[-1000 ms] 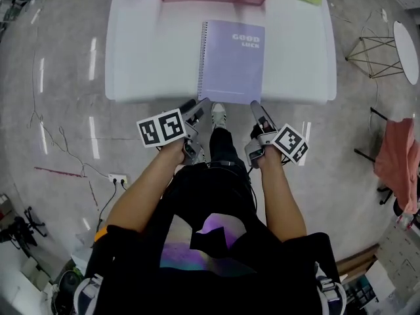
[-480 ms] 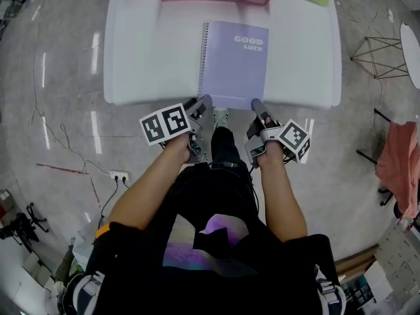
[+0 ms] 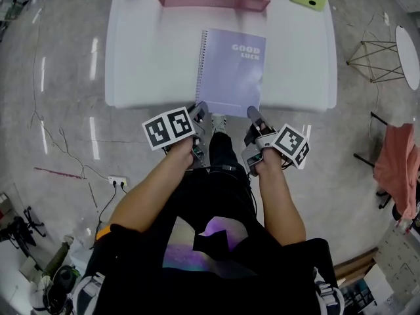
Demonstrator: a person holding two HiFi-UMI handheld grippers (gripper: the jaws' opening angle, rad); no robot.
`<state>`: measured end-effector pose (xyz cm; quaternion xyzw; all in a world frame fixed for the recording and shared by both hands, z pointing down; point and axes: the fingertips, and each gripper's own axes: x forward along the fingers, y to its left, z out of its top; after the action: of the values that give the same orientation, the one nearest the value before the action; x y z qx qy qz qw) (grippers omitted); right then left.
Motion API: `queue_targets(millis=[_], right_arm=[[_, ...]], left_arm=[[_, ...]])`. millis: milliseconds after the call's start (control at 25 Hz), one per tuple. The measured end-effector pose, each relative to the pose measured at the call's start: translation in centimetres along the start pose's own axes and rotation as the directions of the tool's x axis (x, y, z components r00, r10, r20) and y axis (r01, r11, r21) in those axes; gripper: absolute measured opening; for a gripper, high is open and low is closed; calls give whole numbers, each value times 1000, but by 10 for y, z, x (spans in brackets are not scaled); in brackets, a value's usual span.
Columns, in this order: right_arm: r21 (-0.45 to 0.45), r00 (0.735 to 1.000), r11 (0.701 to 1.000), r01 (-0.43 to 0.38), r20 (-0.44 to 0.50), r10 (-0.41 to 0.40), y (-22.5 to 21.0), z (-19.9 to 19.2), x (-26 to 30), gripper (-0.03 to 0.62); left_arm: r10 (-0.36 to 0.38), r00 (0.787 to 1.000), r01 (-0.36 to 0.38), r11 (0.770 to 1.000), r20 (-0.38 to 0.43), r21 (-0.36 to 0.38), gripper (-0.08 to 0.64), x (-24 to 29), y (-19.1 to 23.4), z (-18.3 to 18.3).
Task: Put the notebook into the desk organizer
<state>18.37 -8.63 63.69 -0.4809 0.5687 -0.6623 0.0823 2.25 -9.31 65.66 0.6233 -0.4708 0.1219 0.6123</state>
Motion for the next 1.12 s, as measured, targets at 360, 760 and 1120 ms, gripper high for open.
queue_targets(millis=[360, 760, 1120], right_arm=[[-316, 999, 948, 42, 40, -31, 33, -11, -22, 44], [-492, 997, 870, 29, 73, 8, 80, -34, -51, 43], [-689, 983, 721, -71, 74, 168, 181, -60, -69, 43]], left_arm=[[-46, 996, 32, 983, 74, 180, 52, -29, -28, -5], [-87, 983, 41, 963, 164, 266, 51, -82, -40, -12], [-157, 911, 0, 925, 382, 380, 51, -168, -65, 27]])
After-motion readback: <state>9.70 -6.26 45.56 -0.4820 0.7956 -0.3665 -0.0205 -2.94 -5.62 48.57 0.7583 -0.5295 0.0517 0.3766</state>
